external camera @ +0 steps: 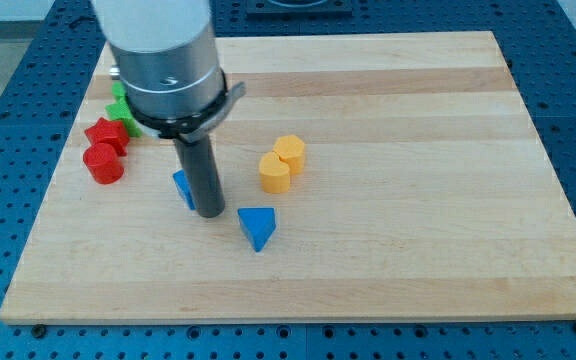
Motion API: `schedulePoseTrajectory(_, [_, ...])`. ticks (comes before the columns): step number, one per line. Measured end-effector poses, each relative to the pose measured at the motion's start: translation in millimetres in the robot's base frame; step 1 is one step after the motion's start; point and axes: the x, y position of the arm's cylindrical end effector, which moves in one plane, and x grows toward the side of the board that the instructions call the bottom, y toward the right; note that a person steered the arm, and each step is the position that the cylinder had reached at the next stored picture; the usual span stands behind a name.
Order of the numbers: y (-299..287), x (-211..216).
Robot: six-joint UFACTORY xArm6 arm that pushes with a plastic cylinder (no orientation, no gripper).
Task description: Push the blue cube to the bottom of red circle
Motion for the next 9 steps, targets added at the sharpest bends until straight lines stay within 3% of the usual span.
schedulePoseTrajectory(6, [34.2,-30.2])
schedulePoseTrajectory(9, [-58.8,-29.9])
